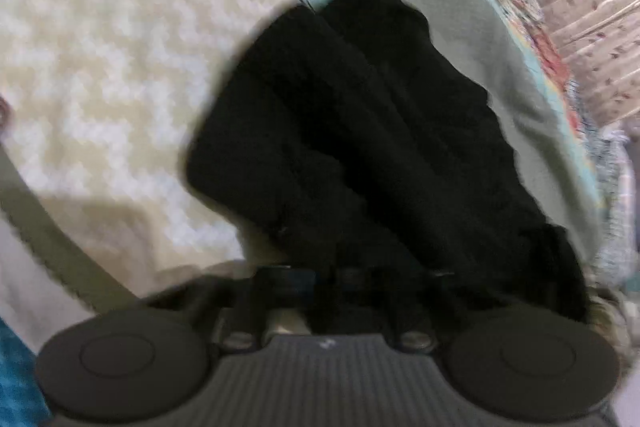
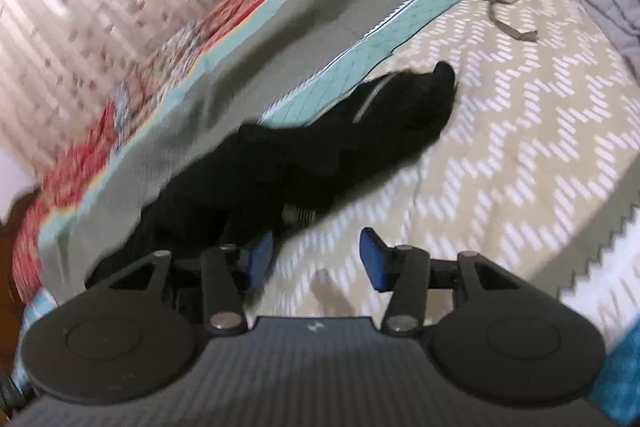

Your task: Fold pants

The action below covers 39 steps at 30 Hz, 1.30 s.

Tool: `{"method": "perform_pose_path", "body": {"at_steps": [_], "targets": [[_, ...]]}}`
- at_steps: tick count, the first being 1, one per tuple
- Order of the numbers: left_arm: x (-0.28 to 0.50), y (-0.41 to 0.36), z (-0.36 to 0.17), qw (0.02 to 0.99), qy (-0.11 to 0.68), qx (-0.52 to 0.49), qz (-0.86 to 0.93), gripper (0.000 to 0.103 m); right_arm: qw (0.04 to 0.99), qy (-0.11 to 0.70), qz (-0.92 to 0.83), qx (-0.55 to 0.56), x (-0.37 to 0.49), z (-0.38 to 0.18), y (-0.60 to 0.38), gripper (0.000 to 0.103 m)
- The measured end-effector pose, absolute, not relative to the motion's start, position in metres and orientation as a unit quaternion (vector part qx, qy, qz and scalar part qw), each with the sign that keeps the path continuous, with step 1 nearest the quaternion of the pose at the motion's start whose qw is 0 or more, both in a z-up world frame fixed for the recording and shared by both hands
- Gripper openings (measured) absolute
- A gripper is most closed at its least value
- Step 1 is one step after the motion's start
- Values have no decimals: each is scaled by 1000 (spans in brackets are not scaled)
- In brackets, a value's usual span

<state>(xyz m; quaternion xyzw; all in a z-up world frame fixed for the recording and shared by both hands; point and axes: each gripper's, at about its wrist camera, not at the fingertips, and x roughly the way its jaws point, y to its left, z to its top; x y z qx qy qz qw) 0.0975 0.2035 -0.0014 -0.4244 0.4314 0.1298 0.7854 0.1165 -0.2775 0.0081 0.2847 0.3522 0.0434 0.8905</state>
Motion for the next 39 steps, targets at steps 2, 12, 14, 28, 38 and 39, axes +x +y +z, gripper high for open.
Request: {"method": "perform_pose_path", "body": {"at_steps": [2,12,14,28,38,39], "targets": [[87,200,12,794,427,-412,130,7,884,344,24,315,127,3,-282,66],[-37,233,65,822,377,-395,165,7,916,251,72,304,209,84,-253,6],[-38,239,54,807,394,-401,180,7,919,249,89,291,225,106,-233,10],[-39,231,44,809,397,-398,170,7,892,338,49,297,183,19,-276,56],[-44,216,52,815,399,-383,172,7,877,322,-8,357,229,14,-270,10],[-42,216,52,817,398,-380,171,7,886,297,4,357,224,27,-271,10]]}}
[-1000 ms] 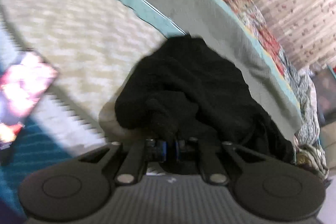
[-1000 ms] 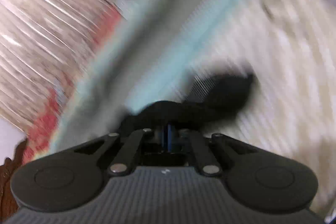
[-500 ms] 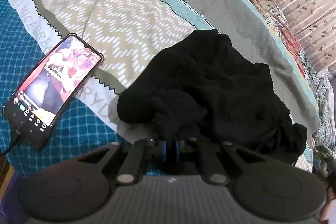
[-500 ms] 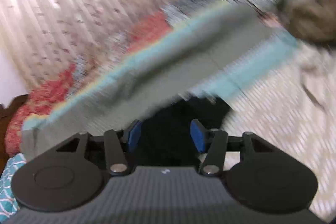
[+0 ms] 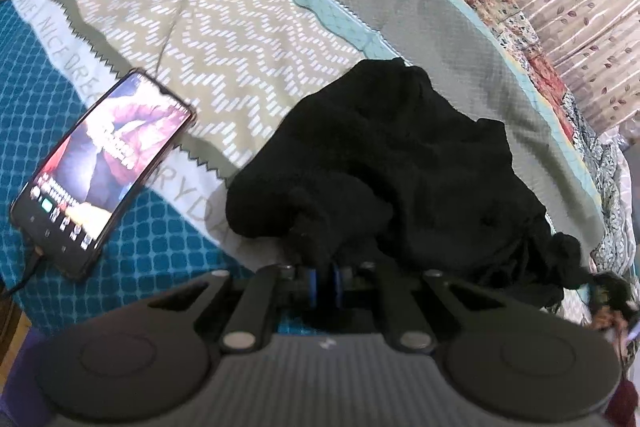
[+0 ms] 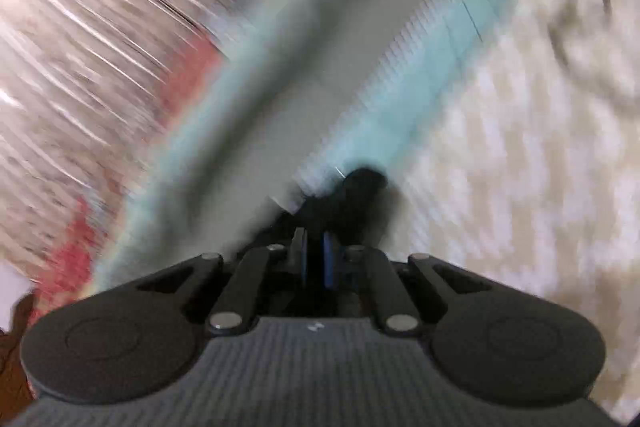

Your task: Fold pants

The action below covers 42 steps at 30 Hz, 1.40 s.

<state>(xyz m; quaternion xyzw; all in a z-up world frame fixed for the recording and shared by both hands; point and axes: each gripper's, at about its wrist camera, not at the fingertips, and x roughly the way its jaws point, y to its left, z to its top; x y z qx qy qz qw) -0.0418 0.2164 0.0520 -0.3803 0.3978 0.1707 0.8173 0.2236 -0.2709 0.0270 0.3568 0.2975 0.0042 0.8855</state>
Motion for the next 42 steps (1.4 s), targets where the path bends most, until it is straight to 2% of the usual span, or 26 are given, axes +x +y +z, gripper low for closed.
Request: {"method": "perform_pose_path", "body": {"at_steps": [3,5,7,9,10,11,12,13,15,20,25,28,30,31,32,34,42], "targets": [[-38,218,51,820,397,-377,169,7,903,230,46,359,205,81,-273,10],[-38,219,49,818,397,-381,169,7,925,190,60,323,204,120,-264,10],[-40,220,47,814,397,-387,172,7,931,182,72,307,221,143,-248,10],[-42,221,44,810,399,-392,176,7,933,205,73,286,255,149,-221,15],[-43,221,44,809,400,-392,178,7,935,225,71,265,276,147,-207,23],[-44,221,44,808,400,-394,180,7,935,257,81,231,300,138,-194,49],[-44,221,44,808,399,-395,180,7,935,286,83,194,319,129,-181,60],[-45,221,45,808,397,-397,180,7,940,301,61,149,329,119,-171,62],[-45,222,47,811,393,-395,177,7,946,299,44,116,326,101,-177,62],[-37,224,43,811,402,-387,177,7,937,309,23,164,287,54,-247,60],[-36,213,41,814,410,-368,182,7,894,362,-13,264,283,7,-286,61],[-43,202,37,809,421,-366,185,7,876,368,-15,312,295,-10,-285,62],[-52,190,33,806,425,-367,187,7,881,360,-8,307,299,-9,-270,62],[-55,184,31,806,426,-366,187,7,882,368,0,294,305,-8,-262,48],[-58,179,28,806,428,-363,187,7,881,384,7,275,312,-7,-251,9],[-60,168,23,806,433,-357,188,7,882,409,2,235,322,-4,-238,10],[-60,151,22,825,428,-330,166,7,946,259,1,196,263,110,-298,10]]}}
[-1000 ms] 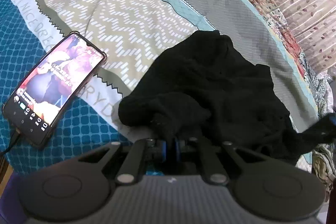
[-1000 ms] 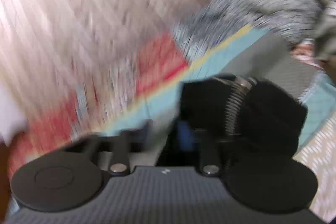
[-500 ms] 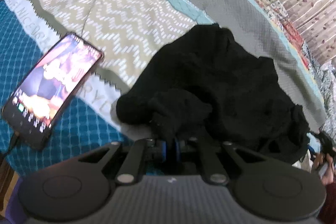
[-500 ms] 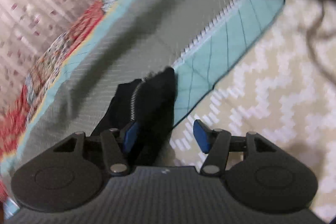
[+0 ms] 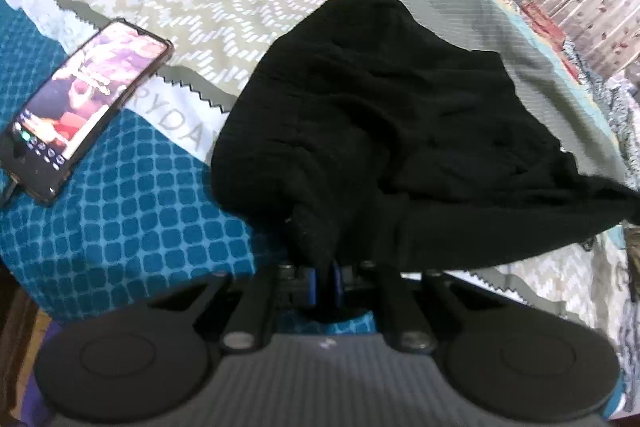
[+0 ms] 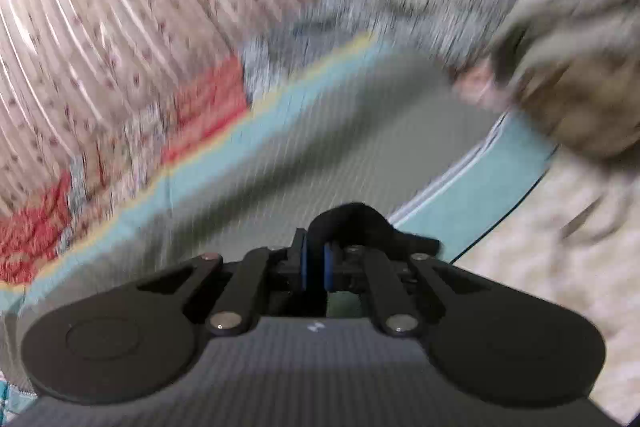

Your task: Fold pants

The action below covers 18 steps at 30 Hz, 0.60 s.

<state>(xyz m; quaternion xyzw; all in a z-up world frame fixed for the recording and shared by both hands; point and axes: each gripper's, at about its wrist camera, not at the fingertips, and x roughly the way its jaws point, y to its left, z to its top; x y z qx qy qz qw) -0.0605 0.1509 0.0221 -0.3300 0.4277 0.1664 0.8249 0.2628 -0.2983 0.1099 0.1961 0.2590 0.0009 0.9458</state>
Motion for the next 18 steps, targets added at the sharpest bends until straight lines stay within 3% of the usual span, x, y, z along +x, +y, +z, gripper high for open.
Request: {"method": "perform_pose_path", "body": {"at_steps": [3,7,18], "targets": [[-68,154,19,822,421,-351,152,7,955,209,-20,210,218,140,-345,10],[-79,158,23,825,403,-373,129,7,958,173,-66,218,155,141,-399,10],[-111,171,30,818,399,-394,128,8,914,295,-199,197,65,25,-454,10]]}}
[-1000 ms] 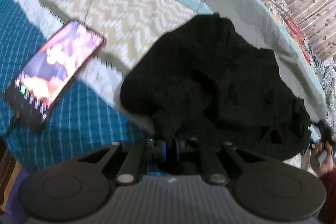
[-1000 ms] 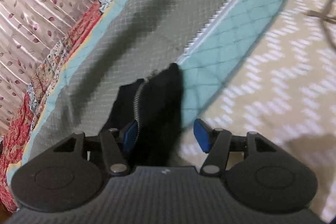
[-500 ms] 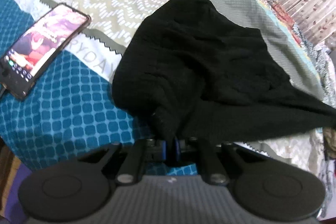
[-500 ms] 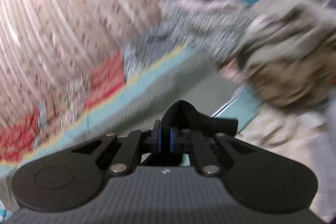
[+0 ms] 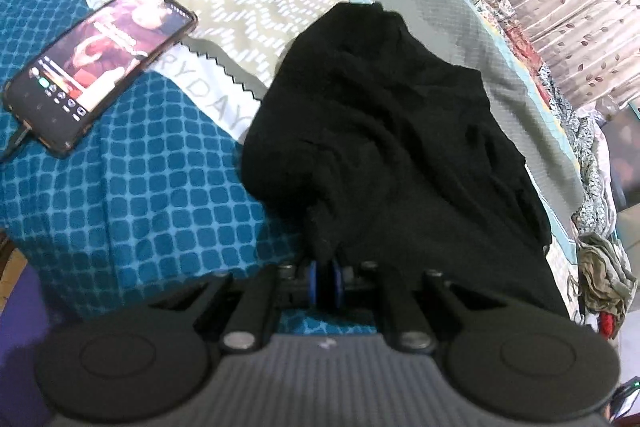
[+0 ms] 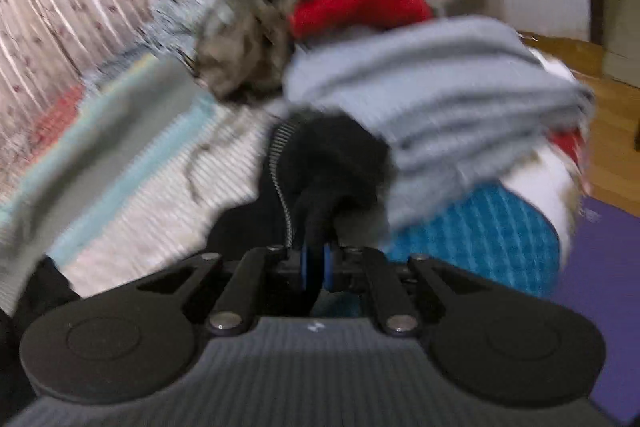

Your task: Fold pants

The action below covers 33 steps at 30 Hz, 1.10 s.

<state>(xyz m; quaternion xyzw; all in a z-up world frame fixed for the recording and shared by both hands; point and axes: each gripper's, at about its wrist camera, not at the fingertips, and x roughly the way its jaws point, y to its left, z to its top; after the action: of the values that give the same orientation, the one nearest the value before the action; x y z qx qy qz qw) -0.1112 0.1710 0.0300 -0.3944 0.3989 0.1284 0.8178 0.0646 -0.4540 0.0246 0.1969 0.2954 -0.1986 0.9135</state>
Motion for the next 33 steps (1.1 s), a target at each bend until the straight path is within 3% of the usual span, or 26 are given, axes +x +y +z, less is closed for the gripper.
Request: {"method": "perform_pose_path", "body": {"at_steps": [3,5,6,7,8,10,16,22,23,25,26,27,31,33], "targets": [[-112,174,34,822,395,-390,127,8,907,311,-206,193,66,20,-452,11],[-109,173,33,820,402,-387,130,12,908,318,-204,180,66,24,-449,18],[-109,172,32,820,403,-385,131,14,907,319,-206,180,60,26,-450,22],[-109,171,31,820,404,-382,132,17,905,320,-211,184,58,29,-452,34],[-109,170,30,821,405,-380,135,25,905,313,-216,189,49,32,-454,41],[-112,169,30,823,403,-374,144,33,908,293,-226,196,32,38,-452,41],[-117,171,32,826,391,-382,135,37,938,246,-176,170,4,64,-423,41],[-108,171,36,828,377,-400,114,48,947,297,-7,119,19,59,-338,40],[-105,170,36,828,378,-399,110,48,944,310,21,107,21,54,-320,40],[-98,166,35,830,384,-390,109,37,936,333,79,80,23,40,-280,40],[-95,163,34,831,390,-381,111,10,931,344,104,69,24,34,-265,39],[-90,162,33,829,404,-368,118,7,923,357,126,61,25,26,-249,39],[-94,165,30,828,417,-352,129,7,860,474,187,17,35,-22,-196,39],[-102,170,33,828,411,-363,118,12,870,452,199,-19,31,-20,-188,41]]}}
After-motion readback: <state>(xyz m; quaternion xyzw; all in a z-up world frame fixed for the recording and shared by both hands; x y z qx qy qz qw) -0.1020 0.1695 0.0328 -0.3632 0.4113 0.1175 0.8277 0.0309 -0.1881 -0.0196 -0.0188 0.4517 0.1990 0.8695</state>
